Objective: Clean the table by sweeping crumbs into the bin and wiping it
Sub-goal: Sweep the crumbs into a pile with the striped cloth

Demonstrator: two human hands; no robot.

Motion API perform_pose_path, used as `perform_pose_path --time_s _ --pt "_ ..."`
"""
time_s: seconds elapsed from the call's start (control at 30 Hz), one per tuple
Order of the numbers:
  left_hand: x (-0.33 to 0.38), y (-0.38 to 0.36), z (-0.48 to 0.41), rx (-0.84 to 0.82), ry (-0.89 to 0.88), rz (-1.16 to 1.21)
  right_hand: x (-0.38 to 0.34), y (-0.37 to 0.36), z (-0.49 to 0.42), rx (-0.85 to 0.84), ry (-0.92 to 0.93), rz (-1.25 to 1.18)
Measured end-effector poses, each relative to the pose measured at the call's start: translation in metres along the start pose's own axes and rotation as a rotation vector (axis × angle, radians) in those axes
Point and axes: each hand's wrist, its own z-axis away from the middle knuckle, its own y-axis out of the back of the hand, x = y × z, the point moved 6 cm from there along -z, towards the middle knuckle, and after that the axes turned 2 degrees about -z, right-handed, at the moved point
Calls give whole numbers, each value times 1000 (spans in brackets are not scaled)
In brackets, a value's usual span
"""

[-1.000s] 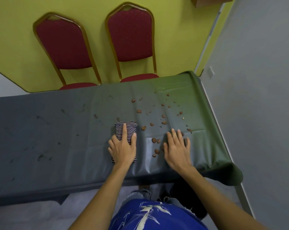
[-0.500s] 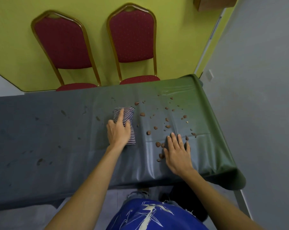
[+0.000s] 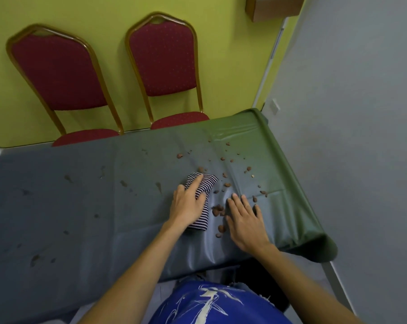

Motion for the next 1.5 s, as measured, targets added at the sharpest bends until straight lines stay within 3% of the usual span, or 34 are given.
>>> perform_pose_path --time_s 0.2,0.33,0.43,0.57,0.7,0.87,1.03,1.13,1.33,1.5 --pt "-26 65 -61 172 73 -27 -1 0 1 22 -30 -17" --pt "-41 57 -69 164 131 -136 -6 0 3 41 -56 -30" --pt "-28 32 -47 163 13 -218 -9 1 2 68 -83 -47" --pt "-1 -4 -19 26 -172 -197 -10 -4 3 64 -120 -24" --pt "-5 16 -31 61 -160 -28 -11 -2 4 62 -123 -12" --pt "-33 78 -98 254 -4 -67 -8 -1 6 33 -105 -7" --pt "-49 80 -132 276 162 -93 -11 -2 5 9 -109 1" --pt "-28 60 -124 252 80 -145 -10 3 3 3 -100 -5" --pt "27 -11 -64 -7 -233 -130 -3 6 -1 31 -96 -51" --pt "27 3 -67 58 -212 53 0 7 3 62 -93 -76"
